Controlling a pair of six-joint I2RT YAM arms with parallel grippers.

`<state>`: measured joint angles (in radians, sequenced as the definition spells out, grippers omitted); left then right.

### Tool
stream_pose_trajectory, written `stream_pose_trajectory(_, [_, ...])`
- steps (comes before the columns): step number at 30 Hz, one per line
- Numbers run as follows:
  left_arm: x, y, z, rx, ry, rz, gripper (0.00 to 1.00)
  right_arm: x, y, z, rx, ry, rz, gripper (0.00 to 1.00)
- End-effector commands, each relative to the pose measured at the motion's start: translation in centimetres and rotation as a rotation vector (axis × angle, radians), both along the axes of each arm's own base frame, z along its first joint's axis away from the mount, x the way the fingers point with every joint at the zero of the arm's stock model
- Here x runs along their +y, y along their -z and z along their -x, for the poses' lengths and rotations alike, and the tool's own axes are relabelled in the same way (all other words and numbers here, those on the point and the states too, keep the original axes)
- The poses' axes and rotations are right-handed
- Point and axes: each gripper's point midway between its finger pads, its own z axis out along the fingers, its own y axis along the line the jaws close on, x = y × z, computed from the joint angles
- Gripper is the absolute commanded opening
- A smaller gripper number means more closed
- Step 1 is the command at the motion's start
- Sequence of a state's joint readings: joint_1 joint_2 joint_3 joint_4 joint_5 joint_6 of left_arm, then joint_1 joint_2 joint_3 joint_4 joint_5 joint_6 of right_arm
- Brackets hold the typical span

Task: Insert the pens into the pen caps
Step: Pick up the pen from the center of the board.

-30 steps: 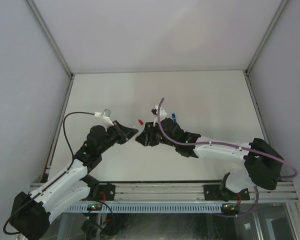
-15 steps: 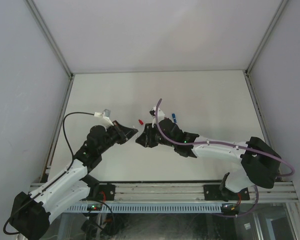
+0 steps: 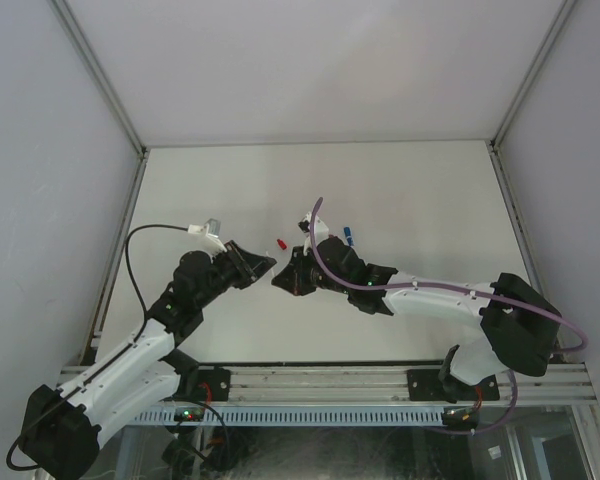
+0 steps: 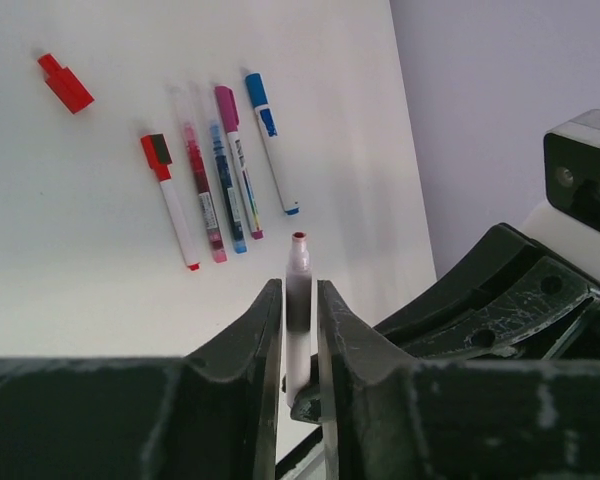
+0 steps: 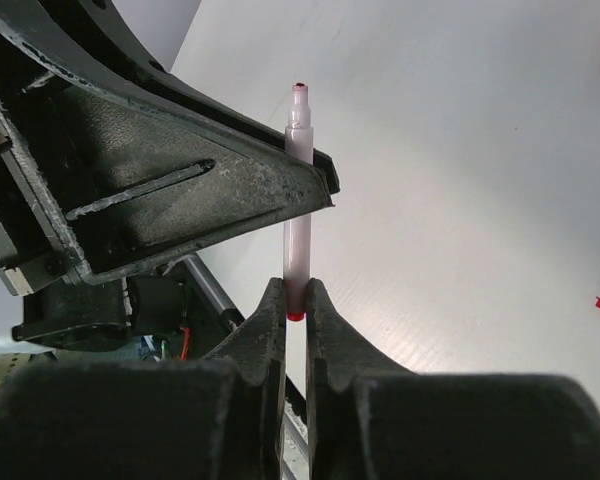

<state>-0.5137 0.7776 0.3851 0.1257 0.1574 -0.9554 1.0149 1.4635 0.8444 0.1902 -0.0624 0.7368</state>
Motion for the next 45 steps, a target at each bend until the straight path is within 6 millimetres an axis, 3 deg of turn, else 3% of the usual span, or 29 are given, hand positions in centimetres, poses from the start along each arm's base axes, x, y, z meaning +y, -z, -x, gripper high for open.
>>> stream_pose_trajectory(1, [0.0,-1.1,-0.2,-0.050,0.003,0.011,0.28,0.7,-2.9,-0.5,-0.055,0.000,-0.081,0.00])
stream_pose_trajectory(5, [0.0,-1.2,-0.1,-0.052,0.009,0.012,0.35,0.6,-3.1,-0.7,-0.060,0.006,-0.087,0.00])
stream_pose_trajectory(23, [-0.3,-0.8,0.0,-0.049,0.029,0.006,0.32,0.9,-5.1,-2.5,-0.141,0.005,-0.104,0.00])
stream_pose_trajectory(36, [-0.5,-1.7,0.2,-0.067,0.043,0.017,0.02,0.6,-5.0,-3.2,-0.155,0.024,-0.094,0.00])
stream_pose_trajectory(38, [-0.6,-1.8,0.3,-0.070,0.052,0.020,0.04,0.5,-5.0,-3.3,-0.158,0.026,-0.093,0.00])
stream_pose_trajectory(42, [-0.6,-1.8,0.4,-0.068,0.055,0.019,0.20,0.4,-5.0,-3.6,-0.157,0.030,-0.092,0.00])
stream_pose_trajectory(45, [-0.6,-1.8,0.5,-0.069,0.061,0.020,0.25,0.4,-5.1,-3.8,-0.161,0.030,-0.087,0.00])
